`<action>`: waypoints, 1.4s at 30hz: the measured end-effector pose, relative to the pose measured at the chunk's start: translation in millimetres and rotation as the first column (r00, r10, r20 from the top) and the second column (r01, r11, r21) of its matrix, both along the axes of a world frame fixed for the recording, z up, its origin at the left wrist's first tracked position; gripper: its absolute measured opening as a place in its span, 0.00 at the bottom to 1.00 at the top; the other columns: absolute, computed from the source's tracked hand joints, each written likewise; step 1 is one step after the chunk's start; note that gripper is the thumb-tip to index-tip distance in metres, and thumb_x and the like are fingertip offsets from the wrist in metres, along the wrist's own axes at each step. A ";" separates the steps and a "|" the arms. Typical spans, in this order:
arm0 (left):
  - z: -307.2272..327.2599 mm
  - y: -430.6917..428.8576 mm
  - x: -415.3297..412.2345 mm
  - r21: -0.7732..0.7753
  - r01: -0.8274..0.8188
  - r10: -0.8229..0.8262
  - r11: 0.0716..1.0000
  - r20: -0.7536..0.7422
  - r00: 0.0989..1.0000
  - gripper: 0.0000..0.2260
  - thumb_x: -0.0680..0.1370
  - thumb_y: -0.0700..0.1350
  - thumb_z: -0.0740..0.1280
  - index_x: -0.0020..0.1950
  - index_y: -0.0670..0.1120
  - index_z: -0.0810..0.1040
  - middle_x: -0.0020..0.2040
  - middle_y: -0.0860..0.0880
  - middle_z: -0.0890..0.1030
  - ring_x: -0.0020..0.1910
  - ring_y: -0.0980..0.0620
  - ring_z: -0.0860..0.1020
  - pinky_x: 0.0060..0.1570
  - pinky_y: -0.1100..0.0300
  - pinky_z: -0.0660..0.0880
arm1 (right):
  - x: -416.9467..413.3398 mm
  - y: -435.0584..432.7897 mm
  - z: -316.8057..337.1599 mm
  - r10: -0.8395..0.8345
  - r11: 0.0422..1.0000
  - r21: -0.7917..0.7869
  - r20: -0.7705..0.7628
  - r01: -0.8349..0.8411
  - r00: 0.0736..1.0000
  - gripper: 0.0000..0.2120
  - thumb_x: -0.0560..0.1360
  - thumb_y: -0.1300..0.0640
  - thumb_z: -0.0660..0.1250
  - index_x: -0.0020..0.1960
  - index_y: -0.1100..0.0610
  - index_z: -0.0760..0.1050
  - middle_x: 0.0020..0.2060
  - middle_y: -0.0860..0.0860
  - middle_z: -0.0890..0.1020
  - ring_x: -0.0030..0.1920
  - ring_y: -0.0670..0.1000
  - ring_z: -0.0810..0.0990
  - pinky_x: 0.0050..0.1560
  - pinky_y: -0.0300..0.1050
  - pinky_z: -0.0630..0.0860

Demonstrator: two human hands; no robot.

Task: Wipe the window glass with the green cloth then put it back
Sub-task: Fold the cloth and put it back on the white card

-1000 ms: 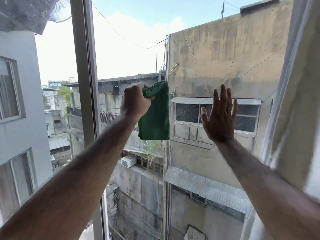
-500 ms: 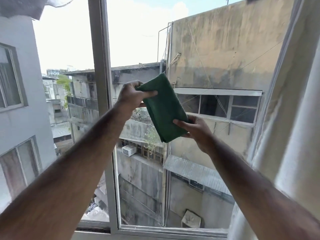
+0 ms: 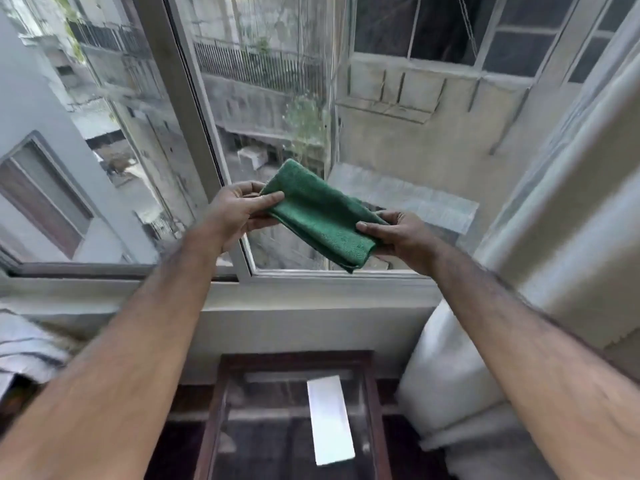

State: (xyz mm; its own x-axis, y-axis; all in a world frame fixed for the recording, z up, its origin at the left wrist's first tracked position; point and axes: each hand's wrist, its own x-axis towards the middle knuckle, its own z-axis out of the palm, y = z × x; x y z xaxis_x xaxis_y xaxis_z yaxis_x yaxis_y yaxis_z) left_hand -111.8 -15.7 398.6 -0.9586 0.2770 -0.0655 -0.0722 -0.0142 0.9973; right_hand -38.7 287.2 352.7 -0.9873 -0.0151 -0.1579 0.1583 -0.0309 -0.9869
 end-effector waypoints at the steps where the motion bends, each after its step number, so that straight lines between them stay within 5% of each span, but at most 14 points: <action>1: -24.6 -0.3 1.1 -0.019 0.001 0.000 1.000 0.035 0.999 0.04 0.77 0.37 0.75 0.47 0.43 0.81 0.43 0.47 0.87 0.42 0.48 0.87 0.41 0.59 0.86 | 5.3 -0.5 -22.6 0.010 1.000 0.020 0.037 -0.011 0.999 0.16 0.78 0.62 0.76 0.65 0.67 0.83 0.48 0.55 0.88 0.44 0.49 0.89 0.46 0.41 0.88; 5: -113.4 0.8 11.6 -0.045 0.013 -0.008 0.999 0.124 0.992 0.05 0.76 0.35 0.75 0.46 0.43 0.82 0.38 0.51 0.88 0.41 0.50 0.87 0.39 0.60 0.85 | 29.1 -5.4 -113.6 -0.007 1.000 0.023 0.159 0.003 0.987 0.16 0.79 0.63 0.75 0.66 0.68 0.81 0.46 0.52 0.87 0.43 0.46 0.88 0.45 0.37 0.86; 8: -207.7 0.5 21.2 -0.106 0.042 -0.018 0.993 0.213 0.977 0.06 0.75 0.34 0.75 0.46 0.43 0.81 0.39 0.51 0.88 0.40 0.52 0.87 0.38 0.59 0.85 | 53.3 -14.6 -214.2 0.002 1.000 0.013 0.296 -0.007 0.955 0.16 0.77 0.63 0.77 0.62 0.70 0.83 0.48 0.54 0.88 0.47 0.49 0.86 0.55 0.39 0.85; 17: -432.6 2.0 48.3 -0.259 0.193 -0.063 0.946 0.439 0.896 0.07 0.77 0.32 0.73 0.51 0.42 0.83 0.47 0.43 0.86 0.43 0.51 0.87 0.39 0.61 0.86 | 139.5 -52.2 -436.3 -0.022 0.987 -0.109 0.624 0.115 0.781 0.09 0.80 0.63 0.74 0.59 0.64 0.83 0.53 0.58 0.88 0.48 0.50 0.90 0.45 0.39 0.87; 20: -493.2 12.7 49.9 -0.390 0.268 -0.078 0.881 0.439 0.895 0.09 0.77 0.34 0.74 0.57 0.39 0.83 0.53 0.38 0.85 0.47 0.47 0.86 0.41 0.61 0.86 | 158.2 -68.8 -491.9 -0.064 0.977 -0.100 0.699 0.186 0.712 0.07 0.81 0.63 0.74 0.58 0.64 0.82 0.53 0.59 0.87 0.47 0.51 0.89 0.44 0.38 0.88; 25: -591.2 39.5 60.3 -0.577 0.344 -0.120 0.741 0.390 0.913 0.13 0.75 0.37 0.78 0.59 0.41 0.85 0.50 0.43 0.85 0.39 0.52 0.83 0.30 0.68 0.81 | 186.0 -85.1 -576.5 -0.088 0.976 -0.047 0.804 0.211 0.587 0.08 0.83 0.60 0.72 0.59 0.63 0.81 0.49 0.59 0.90 0.38 0.51 0.91 0.37 0.37 0.87; 28: -630.3 47.9 67.1 -0.630 0.369 -0.134 0.683 0.389 0.911 0.14 0.75 0.38 0.78 0.59 0.43 0.84 0.52 0.43 0.85 0.40 0.51 0.83 0.31 0.64 0.84 | 196.5 -90.8 -603.4 -0.097 0.977 -0.026 0.832 0.213 0.547 0.08 0.84 0.58 0.71 0.60 0.61 0.80 0.52 0.61 0.89 0.38 0.51 0.92 0.37 0.39 0.88; 33: -671.1 54.2 68.9 -0.715 0.339 -0.108 0.612 0.349 0.931 0.16 0.74 0.41 0.79 0.61 0.44 0.84 0.58 0.42 0.85 0.52 0.42 0.86 0.54 0.45 0.85 | 195.7 -94.4 -636.3 -0.185 0.975 0.085 0.825 0.205 0.534 0.09 0.85 0.55 0.69 0.60 0.61 0.79 0.47 0.63 0.90 0.35 0.50 0.90 0.35 0.38 0.87; 35: -676.9 56.7 65.4 -0.727 0.297 -0.087 0.619 0.313 0.946 0.16 0.74 0.41 0.79 0.61 0.44 0.84 0.60 0.42 0.85 0.51 0.45 0.86 0.53 0.52 0.86 | 190.1 -92.2 -641.4 -0.212 0.973 0.122 0.813 0.197 0.543 0.12 0.85 0.55 0.69 0.63 0.62 0.80 0.46 0.63 0.90 0.35 0.51 0.89 0.35 0.37 0.86; 38: -680.8 60.1 64.5 -0.772 0.269 -0.110 0.575 0.253 0.961 0.17 0.74 0.43 0.79 0.62 0.46 0.84 0.61 0.45 0.84 0.38 0.58 0.82 0.30 0.77 0.75 | 182.1 -87.5 -644.5 -0.272 0.962 0.217 0.792 0.164 0.547 0.13 0.84 0.54 0.71 0.60 0.65 0.82 0.39 0.61 0.90 0.37 0.56 0.91 0.35 0.40 0.87; 39: -682.0 61.5 64.2 -0.781 0.277 -0.126 0.559 0.251 0.960 0.17 0.74 0.43 0.79 0.63 0.46 0.84 0.62 0.45 0.84 0.37 0.57 0.82 0.31 0.79 0.74 | 179.5 -86.8 -645.9 -0.300 0.953 0.266 0.782 0.143 0.547 0.14 0.83 0.54 0.72 0.58 0.65 0.83 0.36 0.60 0.89 0.36 0.56 0.91 0.34 0.41 0.87; 42: -675.2 65.4 69.2 -0.839 0.322 -0.230 0.438 0.242 0.943 0.20 0.76 0.46 0.78 0.67 0.44 0.81 0.65 0.44 0.83 0.54 0.46 0.85 0.59 0.63 0.78 | 172.5 -85.8 -641.4 -0.359 0.861 0.502 0.718 -0.086 0.597 0.17 0.79 0.45 0.76 0.46 0.61 0.84 0.30 0.55 0.87 0.25 0.50 0.86 0.26 0.42 0.84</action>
State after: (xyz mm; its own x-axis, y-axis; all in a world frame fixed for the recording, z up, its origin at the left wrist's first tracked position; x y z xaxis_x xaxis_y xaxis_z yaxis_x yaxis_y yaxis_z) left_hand -42.6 49.7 -276.5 -0.8200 0.2852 -0.4962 0.0146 0.8771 0.4801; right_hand 133.8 201.4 -288.7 -0.4621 0.3984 -0.7923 0.8843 0.2735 -0.3783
